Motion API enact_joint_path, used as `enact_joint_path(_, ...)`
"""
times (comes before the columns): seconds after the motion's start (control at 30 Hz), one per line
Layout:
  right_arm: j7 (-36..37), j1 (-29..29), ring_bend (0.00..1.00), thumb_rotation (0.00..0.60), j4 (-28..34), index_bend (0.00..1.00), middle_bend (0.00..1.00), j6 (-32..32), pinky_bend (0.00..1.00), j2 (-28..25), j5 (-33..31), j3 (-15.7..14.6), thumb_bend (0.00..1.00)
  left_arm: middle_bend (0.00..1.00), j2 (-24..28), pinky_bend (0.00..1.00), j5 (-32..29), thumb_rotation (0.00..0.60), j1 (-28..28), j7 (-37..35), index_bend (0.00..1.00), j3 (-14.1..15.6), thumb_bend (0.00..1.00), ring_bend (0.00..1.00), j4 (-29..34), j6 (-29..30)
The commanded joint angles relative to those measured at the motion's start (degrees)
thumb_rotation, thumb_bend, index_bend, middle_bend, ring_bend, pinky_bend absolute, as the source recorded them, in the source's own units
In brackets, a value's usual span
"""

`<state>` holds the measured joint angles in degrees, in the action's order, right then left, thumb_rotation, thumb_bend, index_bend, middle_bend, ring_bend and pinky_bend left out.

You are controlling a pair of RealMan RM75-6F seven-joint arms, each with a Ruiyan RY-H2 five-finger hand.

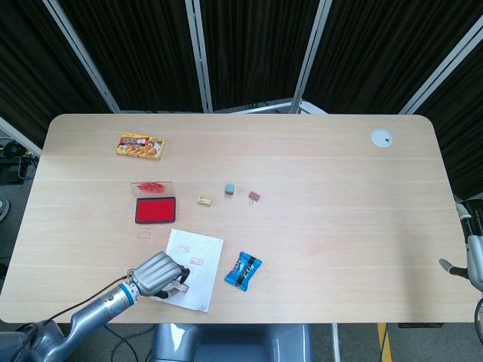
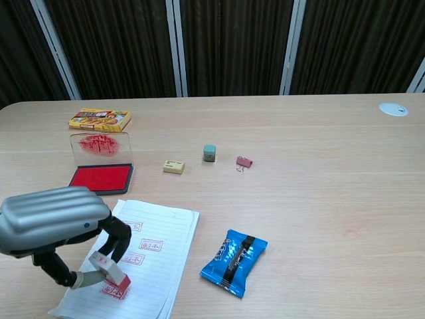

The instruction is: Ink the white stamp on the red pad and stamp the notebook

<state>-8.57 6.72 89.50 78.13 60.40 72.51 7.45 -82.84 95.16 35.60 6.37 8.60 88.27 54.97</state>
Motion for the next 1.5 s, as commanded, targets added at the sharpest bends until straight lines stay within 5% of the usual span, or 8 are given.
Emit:
enact_joint_path(0.03,0.0,0.0,0.00,0.600,0.1,0.00,0.00,0.0,0.00,0.0,0.0,0.0,0.00,0.59,2.5,0.88,0.0,0.600,0.2,-1.2,0.62,-1.2,0.40,0.85,2.4,1.7)
enact_joint_path(0.4,-0.2,-0.1,0.00,0.600,0.5,0.00,0.00,0.3,0.00,-0.1,0.3,-0.1,0.00,0.59,8.8,0.88,-7.0,0.600,0.7,-6.6,0.62,-4.8,0.40,0.85,4.2,0.4)
enact_joint_path(0.77,-0.7,0.1,0.00,0.600,0.8,0.00,0.00,0.2,0.00,0.0,0.7,-0.3,0.00,0.58,3.5,0.88,-16.0,0.600,1.0,-13.2,0.61,-6.3,0.40,0.85,-11.0,-8.1)
enact_joint_path(1.5,-0.7,0.1,0.00,0.600,0.4,0.00,0.00,-0.1,0.00,0.1,0.2,-0.2,0.00,0.53,-0.3,0.88,-13.2,0.600,0.8,-15.9,0.56,-5.6,0.39,0.84,-17.6,-8.9)
